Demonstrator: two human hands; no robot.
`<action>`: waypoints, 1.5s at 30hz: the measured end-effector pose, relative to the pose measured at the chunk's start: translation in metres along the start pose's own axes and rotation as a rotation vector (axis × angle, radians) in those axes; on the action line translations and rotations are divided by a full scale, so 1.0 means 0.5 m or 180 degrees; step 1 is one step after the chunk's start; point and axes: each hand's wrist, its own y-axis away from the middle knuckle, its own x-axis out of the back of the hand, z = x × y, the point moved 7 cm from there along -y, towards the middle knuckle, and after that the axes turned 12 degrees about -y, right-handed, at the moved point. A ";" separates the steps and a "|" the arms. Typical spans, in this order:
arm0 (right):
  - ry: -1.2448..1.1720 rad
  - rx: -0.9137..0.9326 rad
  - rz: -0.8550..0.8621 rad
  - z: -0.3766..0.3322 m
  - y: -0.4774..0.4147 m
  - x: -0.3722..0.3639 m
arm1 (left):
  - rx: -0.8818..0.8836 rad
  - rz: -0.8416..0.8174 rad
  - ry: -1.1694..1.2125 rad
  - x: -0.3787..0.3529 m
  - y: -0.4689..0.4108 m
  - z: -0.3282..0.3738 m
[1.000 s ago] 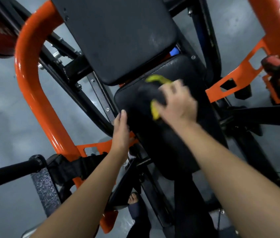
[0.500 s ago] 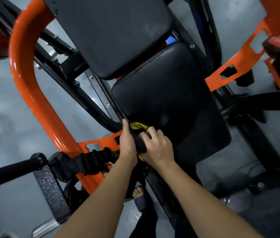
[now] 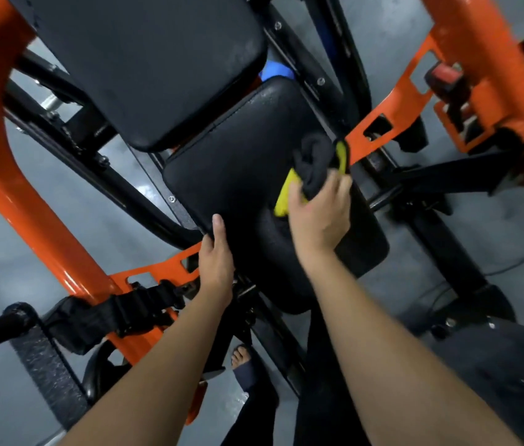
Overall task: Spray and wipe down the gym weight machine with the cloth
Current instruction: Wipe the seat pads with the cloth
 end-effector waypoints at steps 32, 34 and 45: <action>0.0688 0.0669 -0.1630 0.194 0.226 -0.004 | -0.0162 -0.0172 -0.0347 0.005 -0.049 -0.041; 0.0450 0.0252 -0.0874 0.185 0.094 0.055 | -0.0161 -0.0123 -0.0431 0.007 -0.056 -0.051; -0.0969 -0.2370 0.0860 0.272 0.142 0.073 | -0.0156 0.0221 -0.0722 -0.011 -0.019 -0.022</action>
